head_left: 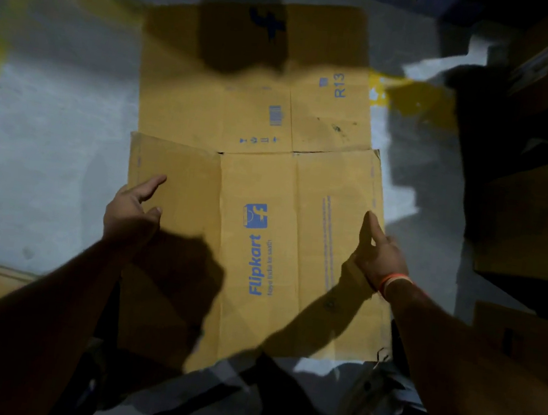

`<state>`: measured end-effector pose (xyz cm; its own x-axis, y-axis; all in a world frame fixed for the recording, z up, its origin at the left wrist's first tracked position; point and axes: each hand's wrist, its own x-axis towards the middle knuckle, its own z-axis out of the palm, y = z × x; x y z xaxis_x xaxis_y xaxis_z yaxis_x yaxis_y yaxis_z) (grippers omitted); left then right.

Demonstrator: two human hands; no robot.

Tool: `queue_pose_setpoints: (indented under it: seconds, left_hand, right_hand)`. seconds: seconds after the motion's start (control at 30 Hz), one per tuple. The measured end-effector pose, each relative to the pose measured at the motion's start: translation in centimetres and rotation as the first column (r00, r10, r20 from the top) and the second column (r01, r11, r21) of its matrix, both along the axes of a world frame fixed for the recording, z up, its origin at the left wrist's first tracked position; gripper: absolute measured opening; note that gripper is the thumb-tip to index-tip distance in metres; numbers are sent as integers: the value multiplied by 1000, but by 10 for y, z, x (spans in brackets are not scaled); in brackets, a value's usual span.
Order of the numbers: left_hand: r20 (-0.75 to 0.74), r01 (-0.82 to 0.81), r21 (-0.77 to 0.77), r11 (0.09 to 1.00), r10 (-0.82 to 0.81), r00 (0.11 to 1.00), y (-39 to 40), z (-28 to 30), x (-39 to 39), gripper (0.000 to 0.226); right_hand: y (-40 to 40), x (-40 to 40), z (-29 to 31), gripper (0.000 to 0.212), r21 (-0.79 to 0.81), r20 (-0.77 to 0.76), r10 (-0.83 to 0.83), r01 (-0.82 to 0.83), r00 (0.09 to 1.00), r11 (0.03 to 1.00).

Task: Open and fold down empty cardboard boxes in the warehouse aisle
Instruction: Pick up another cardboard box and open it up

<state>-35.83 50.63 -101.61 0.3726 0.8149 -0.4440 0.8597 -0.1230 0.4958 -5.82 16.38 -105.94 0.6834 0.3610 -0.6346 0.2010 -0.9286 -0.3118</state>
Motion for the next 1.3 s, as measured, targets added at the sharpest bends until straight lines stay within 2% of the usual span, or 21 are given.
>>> queue_pose_setpoints:
  seconds: [0.2,0.4,0.57,0.73,0.87,1.0,1.2,1.3]
  left_hand:
    - [72,58,38,998,-60,996,1,5,14,63]
    - [104,243,94,965,-253,962,-1,7,38,65]
    - [151,312,31,950,-313,938,1,39,36,62]
    - [254,181,18,983,-179,951,7,92,51,57]
    - [325,164,55,985,-173,930,43,144,47,56]
    - [422,93,66,994,-112,900,76,197,27,55]
    - [507,-88,95,992,28,862,122,250,-58,57]
    - [538,-223,124,967,124,834,148,273,-127,60]
  right_hand:
    - [-11,-23,17,102,21,81,-47,46,996,999]
    - [-27,-40,32,103,0,141,-112,113,984,994]
    - [-12,-55,60,99,141,212,-183,156,960,978]
    - [18,-73,103,101,309,206,-249,179,946,934]
    - [46,-78,138,96,415,298,-248,108,922,903]
    - [87,-81,184,94,456,368,-182,-6,912,890]
    - [173,-103,252,91,501,405,-27,-197,914,843]
    - [234,-130,281,89,531,456,83,-346,886,774]
